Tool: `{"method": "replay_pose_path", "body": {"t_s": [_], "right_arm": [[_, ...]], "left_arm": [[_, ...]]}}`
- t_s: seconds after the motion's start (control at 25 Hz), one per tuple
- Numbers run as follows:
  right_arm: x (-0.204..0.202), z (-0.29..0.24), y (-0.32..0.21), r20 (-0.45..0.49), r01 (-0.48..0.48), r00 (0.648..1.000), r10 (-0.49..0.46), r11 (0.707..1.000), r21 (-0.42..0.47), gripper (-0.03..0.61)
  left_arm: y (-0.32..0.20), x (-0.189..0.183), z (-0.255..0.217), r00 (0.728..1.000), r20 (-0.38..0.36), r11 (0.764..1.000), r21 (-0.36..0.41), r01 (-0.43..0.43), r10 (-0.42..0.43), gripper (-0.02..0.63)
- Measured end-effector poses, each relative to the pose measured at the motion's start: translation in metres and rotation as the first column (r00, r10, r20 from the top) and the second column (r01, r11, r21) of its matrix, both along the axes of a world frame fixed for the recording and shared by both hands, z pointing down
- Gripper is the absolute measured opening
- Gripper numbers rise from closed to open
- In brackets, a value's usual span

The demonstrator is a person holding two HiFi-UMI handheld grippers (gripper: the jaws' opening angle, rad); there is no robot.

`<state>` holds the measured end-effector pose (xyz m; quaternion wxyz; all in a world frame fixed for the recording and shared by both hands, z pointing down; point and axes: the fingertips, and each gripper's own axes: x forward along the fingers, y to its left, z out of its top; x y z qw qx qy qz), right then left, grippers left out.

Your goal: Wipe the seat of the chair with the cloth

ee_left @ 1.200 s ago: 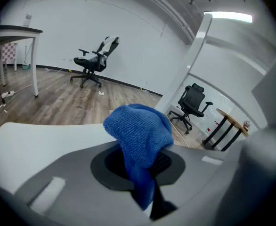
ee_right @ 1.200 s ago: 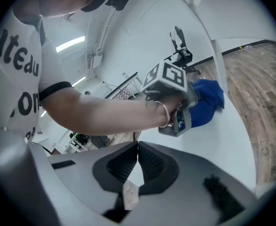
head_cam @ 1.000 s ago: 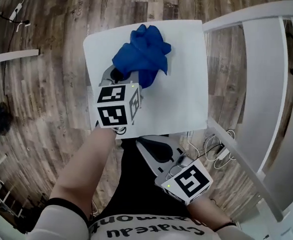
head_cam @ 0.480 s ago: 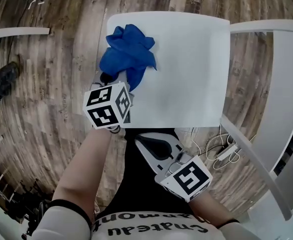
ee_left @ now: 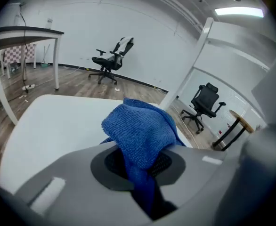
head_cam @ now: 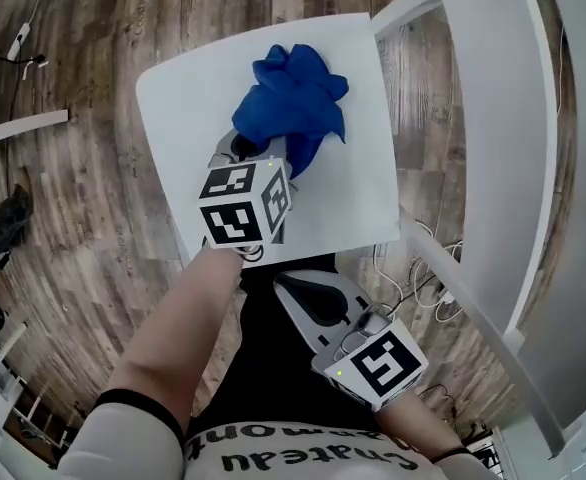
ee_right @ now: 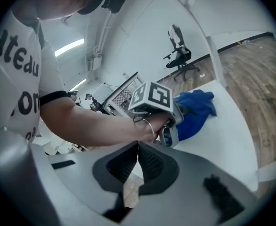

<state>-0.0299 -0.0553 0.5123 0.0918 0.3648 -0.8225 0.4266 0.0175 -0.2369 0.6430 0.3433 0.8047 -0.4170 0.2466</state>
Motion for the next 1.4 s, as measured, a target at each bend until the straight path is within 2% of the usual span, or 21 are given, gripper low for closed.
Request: {"method": "replay_pose_path", "body": {"t_s": [0.12, 0.24, 0.36, 0.44, 0.56, 0.72, 0.88, 1.0, 1.12, 1.2, 1.28, 1.4], "right_arm": [[0.026, 0.001, 0.002, -0.017, -0.059, 0.998, 0.059, 0.998, -0.017, 0.015], [0.039, -0.004, 0.001, -0.019, -0.102, 0.995, 0.102, 0.995, -0.01, 0.015], [0.036, -0.007, 0.001, -0.027, -0.088, 0.996, 0.088, 0.996, -0.001, 0.014], [0.029, -0.008, 0.002, -0.029, -0.063, 0.998, 0.063, 0.998, -0.001, 0.015], [0.012, -0.007, 0.001, -0.017, -0.015, 1.0, 0.015, 1.0, -0.009, 0.015], [-0.022, -0.011, -0.012, 0.008, 0.086, 0.996, -0.086, 0.996, -0.008, 0.015], [-0.075, -0.021, -0.02, 0.053, 0.218, 0.974, -0.218, 0.976, 0.02, 0.015], [-0.112, -0.021, -0.009, 0.08, 0.314, 0.945, -0.317, 0.948, 0.05, 0.014], [-0.13, -0.019, 0.001, 0.089, 0.363, 0.926, -0.367, 0.93, 0.059, 0.014], [-0.129, -0.016, 0.002, 0.082, 0.37, 0.924, -0.373, 0.927, 0.053, 0.015], [-0.119, -0.01, 0.0, 0.069, 0.354, 0.932, -0.356, 0.934, 0.042, 0.014], [-0.096, 0.001, -0.003, 0.048, 0.296, 0.954, -0.296, 0.955, 0.015, 0.015]], "left_arm": [[0.009, 0.055, 0.001, 0.996, -0.055, 0.995, -0.066, -0.069, 0.065, 0.067], [0.02, 0.093, 0.0, 0.988, -0.085, 0.984, -0.111, -0.136, 0.127, 0.067], [0.022, 0.109, -0.003, 0.98, -0.091, 0.973, -0.132, -0.189, 0.178, 0.067], [0.019, 0.103, -0.01, 0.979, -0.106, 0.976, -0.116, -0.186, 0.174, 0.067], [0.016, 0.057, -0.014, 0.99, -0.064, 0.988, -0.082, -0.13, 0.125, 0.066], [0.025, -0.063, -0.005, 0.994, 0.107, 0.995, -0.103, -0.012, 0.023, 0.067], [0.047, -0.184, -0.01, 0.955, 0.291, 0.99, -0.111, 0.091, -0.055, 0.067], [0.075, -0.24, -0.001, 0.931, 0.351, 0.973, -0.16, 0.168, -0.103, 0.067], [0.093, -0.247, 0.01, 0.93, 0.359, 0.966, -0.203, 0.157, -0.076, 0.067], [0.089, -0.238, 0.011, 0.925, 0.375, 0.972, -0.191, 0.133, -0.053, 0.064], [0.08, -0.223, 0.011, 0.93, 0.367, 0.98, -0.177, 0.089, -0.018, 0.064], [0.079, -0.186, 0.017, 0.942, 0.325, 0.979, -0.202, -0.022, 0.088, 0.064]]}}
